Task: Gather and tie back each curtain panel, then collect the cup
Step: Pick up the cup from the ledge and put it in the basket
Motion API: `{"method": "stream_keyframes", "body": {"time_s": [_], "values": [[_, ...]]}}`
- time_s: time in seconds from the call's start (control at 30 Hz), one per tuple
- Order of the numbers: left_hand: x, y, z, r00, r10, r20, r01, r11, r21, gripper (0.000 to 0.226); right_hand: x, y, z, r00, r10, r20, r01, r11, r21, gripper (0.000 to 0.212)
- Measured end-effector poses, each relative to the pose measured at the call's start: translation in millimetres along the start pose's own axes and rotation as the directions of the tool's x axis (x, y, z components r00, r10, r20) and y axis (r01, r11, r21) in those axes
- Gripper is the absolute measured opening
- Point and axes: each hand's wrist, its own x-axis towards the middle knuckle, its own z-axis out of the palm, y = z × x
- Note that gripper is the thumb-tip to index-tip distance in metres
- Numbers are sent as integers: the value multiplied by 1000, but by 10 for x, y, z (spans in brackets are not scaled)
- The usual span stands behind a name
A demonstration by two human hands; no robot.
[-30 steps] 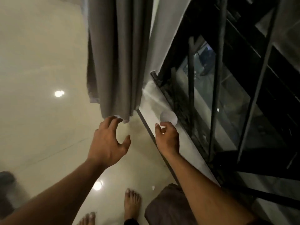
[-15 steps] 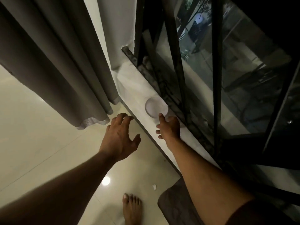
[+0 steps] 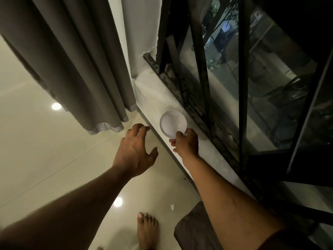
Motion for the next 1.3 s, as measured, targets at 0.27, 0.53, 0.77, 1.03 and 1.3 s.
{"method": "stream_keyframes", "body": {"time_s": [0.27,0.53,0.77,1.03,1.3], "values": [[-1092,-461,-1006,964,-212,-161,199,975,-97,72,-1274,-690,382,950,-239,201,279,939,-201,26],[-2724,-1257,-2404,754,-488,-439,428,873,-235,75,-3217,-1495,1487,716,-444,538,592,795,-132,21],[-4412,-1980,-3066,448,-686,-574,565,714,-414,78,-5064,-1464,2523,453,-453,768,739,673,-39,30],[-6447,-2592,-2866,118,-856,-503,686,437,-582,77,-6786,-488,3371,247,-298,922,794,608,-16,28],[-7386,-3037,-2377,-22,-902,-430,687,299,-662,74,-7386,597,3945,274,-62,960,792,581,-188,32]]}}
